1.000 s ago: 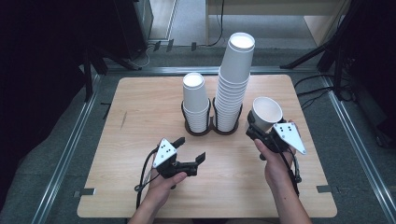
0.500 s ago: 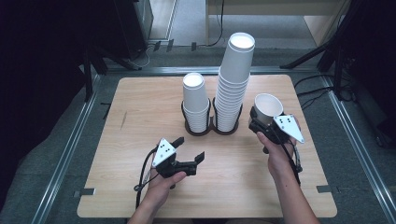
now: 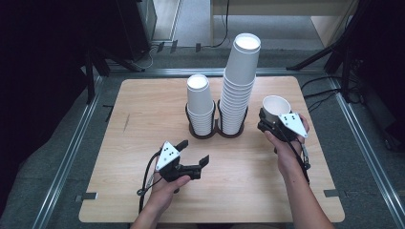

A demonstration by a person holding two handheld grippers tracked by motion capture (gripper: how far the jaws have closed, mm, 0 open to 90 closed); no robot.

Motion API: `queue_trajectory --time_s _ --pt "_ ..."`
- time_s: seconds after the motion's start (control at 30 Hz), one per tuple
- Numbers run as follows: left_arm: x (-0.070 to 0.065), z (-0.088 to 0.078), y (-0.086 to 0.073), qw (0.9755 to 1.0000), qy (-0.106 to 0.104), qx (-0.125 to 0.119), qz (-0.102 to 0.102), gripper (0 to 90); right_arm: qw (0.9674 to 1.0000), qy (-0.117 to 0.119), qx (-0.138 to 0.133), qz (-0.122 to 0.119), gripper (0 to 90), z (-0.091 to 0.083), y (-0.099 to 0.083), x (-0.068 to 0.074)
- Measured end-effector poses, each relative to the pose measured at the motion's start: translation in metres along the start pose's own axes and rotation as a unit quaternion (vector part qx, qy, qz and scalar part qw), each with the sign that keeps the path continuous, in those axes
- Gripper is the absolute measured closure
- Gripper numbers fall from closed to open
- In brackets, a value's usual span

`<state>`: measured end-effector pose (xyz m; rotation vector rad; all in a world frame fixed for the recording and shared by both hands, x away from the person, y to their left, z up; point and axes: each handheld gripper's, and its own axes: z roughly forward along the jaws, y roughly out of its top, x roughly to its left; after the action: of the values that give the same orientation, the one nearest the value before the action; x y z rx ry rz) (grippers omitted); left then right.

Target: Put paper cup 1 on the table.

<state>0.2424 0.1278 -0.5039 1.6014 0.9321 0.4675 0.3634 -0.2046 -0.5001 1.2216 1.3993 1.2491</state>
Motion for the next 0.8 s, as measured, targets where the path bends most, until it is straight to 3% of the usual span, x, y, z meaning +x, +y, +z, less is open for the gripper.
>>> queue_trajectory --time_s 0.27,0.4,0.8 --pt "0.0 0.0 0.0 1.0 0.001 0.001 -0.001 5.7 0.9993 -0.025 0.019 -0.02 13.4 0.014 -0.013 -0.007" --pt "0.0 0.0 0.0 1.0 0.005 0.0 0.0 5.7 0.9988 -0.048 0.012 0.0 13.3 0.02 -0.016 -0.012" --pt "-0.002 0.002 -0.001 1.0 0.003 0.002 0.004 5.7 0.998 -0.058 0.022 0.011 13.2 0.031 -0.028 -0.018"
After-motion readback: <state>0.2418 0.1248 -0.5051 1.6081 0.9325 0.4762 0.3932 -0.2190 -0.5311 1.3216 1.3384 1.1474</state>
